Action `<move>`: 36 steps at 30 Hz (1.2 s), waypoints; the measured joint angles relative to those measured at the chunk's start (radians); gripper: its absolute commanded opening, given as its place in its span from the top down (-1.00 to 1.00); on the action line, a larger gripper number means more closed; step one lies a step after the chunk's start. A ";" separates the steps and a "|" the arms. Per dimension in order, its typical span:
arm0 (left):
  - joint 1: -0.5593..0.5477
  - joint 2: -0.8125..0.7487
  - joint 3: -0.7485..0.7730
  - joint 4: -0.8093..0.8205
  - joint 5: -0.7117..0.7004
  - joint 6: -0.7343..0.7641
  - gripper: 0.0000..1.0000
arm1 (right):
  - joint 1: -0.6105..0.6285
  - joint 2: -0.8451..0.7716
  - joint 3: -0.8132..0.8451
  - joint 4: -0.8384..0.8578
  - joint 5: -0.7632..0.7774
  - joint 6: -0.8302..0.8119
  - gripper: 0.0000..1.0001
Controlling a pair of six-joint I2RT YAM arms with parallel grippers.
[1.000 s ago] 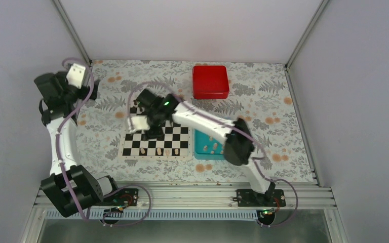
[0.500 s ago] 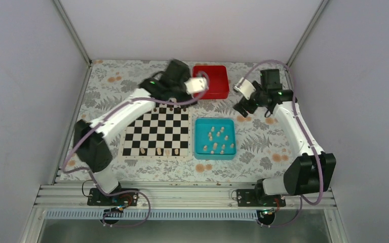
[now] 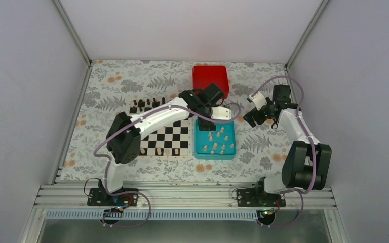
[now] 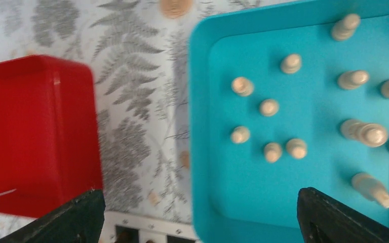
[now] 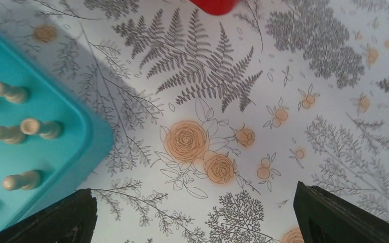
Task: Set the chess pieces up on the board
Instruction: Pick up the chess piece from the storage box.
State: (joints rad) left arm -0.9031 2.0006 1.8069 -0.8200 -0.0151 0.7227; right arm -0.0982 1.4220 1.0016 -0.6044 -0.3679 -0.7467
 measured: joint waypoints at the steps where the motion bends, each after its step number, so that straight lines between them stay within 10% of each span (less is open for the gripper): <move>1: -0.010 0.018 0.005 -0.006 0.001 0.000 -0.86 | -0.011 0.016 -0.006 0.014 -0.003 0.005 -1.00; 36: -0.087 0.151 0.088 -0.227 0.235 0.028 -0.31 | -0.055 0.051 -0.051 0.086 -0.050 0.034 -1.00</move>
State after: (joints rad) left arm -0.9897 2.1513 1.8946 -1.0466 0.2195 0.7509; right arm -0.1532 1.4727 0.9504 -0.5186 -0.4179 -0.7128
